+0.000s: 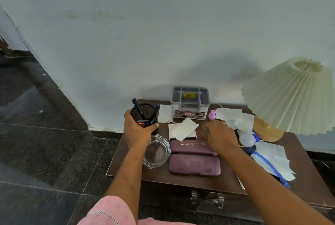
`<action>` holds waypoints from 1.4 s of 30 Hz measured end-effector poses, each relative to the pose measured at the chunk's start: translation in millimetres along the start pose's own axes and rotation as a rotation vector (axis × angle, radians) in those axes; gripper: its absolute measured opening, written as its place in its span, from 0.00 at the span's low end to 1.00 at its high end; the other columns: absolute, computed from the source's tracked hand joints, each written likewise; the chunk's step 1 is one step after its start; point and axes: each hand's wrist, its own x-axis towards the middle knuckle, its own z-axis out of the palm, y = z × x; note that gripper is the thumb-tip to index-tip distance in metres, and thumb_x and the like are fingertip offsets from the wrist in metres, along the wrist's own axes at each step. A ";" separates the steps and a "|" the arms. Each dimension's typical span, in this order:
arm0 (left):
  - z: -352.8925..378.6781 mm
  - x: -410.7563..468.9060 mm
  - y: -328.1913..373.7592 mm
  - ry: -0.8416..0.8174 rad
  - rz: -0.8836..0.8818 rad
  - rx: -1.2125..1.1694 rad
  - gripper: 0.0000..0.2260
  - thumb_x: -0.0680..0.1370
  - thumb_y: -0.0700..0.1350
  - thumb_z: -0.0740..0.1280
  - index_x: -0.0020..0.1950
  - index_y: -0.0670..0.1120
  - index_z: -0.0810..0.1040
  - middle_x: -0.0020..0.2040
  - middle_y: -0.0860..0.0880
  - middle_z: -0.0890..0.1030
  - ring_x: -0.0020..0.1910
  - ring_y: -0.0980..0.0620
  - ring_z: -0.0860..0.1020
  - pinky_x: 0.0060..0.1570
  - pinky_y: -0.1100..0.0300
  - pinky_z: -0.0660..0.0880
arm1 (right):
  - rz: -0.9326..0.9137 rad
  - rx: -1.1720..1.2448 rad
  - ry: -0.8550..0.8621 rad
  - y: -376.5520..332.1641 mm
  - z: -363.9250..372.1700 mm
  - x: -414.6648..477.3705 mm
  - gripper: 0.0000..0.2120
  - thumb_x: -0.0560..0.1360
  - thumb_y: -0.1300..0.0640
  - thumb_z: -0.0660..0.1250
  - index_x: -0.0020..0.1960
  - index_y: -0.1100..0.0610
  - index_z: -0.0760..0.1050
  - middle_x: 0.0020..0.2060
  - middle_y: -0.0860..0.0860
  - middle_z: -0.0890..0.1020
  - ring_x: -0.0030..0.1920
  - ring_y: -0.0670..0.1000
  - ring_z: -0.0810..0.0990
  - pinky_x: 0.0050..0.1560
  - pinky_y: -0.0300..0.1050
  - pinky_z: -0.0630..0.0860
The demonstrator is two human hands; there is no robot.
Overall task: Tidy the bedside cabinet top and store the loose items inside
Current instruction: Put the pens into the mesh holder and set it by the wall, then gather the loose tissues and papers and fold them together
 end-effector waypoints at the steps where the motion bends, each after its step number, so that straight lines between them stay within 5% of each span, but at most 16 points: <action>1: 0.2 1.4 -0.3 0.000 -0.007 -0.006 0.40 0.60 0.46 0.81 0.66 0.50 0.64 0.61 0.47 0.76 0.59 0.46 0.76 0.54 0.59 0.72 | 0.005 0.003 0.004 1.2 -0.5 0.2 0.18 0.74 0.63 0.61 0.61 0.49 0.75 0.64 0.55 0.76 0.59 0.55 0.75 0.54 0.50 0.73; 11: 13.2 16.5 3.8 0.003 -0.012 -0.018 0.40 0.61 0.47 0.81 0.67 0.49 0.64 0.61 0.48 0.76 0.59 0.47 0.76 0.52 0.61 0.71 | -0.018 -0.039 0.001 -2.2 6.2 -1.1 0.16 0.75 0.60 0.61 0.61 0.49 0.75 0.56 0.51 0.78 0.58 0.54 0.75 0.53 0.47 0.72; 23: 16.1 51.6 2.1 -0.028 0.025 0.014 0.38 0.68 0.39 0.75 0.73 0.50 0.58 0.70 0.45 0.68 0.69 0.43 0.69 0.67 0.48 0.68 | -0.021 -0.013 0.052 -5.5 12.9 7.5 0.13 0.75 0.58 0.60 0.56 0.49 0.76 0.52 0.50 0.80 0.53 0.54 0.76 0.50 0.47 0.72; 33: 38.2 69.7 11.5 -0.147 0.040 0.098 0.31 0.80 0.33 0.56 0.77 0.51 0.48 0.77 0.44 0.51 0.72 0.45 0.63 0.69 0.54 0.63 | -0.131 -0.021 -0.001 -30.0 23.7 19.2 0.23 0.74 0.62 0.58 0.68 0.48 0.68 0.64 0.49 0.74 0.64 0.54 0.71 0.61 0.50 0.70; 37: 36.4 70.1 14.2 -0.198 -0.013 0.091 0.35 0.79 0.31 0.55 0.78 0.54 0.43 0.78 0.45 0.47 0.72 0.47 0.64 0.67 0.59 0.62 | -0.131 -0.022 -0.054 -30.1 25.7 21.8 0.26 0.75 0.61 0.59 0.71 0.46 0.63 0.68 0.49 0.71 0.68 0.55 0.68 0.65 0.53 0.67; 42: 32.4 55.3 22.6 -0.169 -0.106 0.090 0.38 0.77 0.32 0.59 0.77 0.57 0.41 0.78 0.43 0.42 0.73 0.41 0.63 0.69 0.51 0.64 | -0.022 0.132 -0.097 -38.3 24.4 24.8 0.23 0.78 0.56 0.54 0.71 0.41 0.63 0.67 0.49 0.73 0.65 0.58 0.70 0.63 0.56 0.67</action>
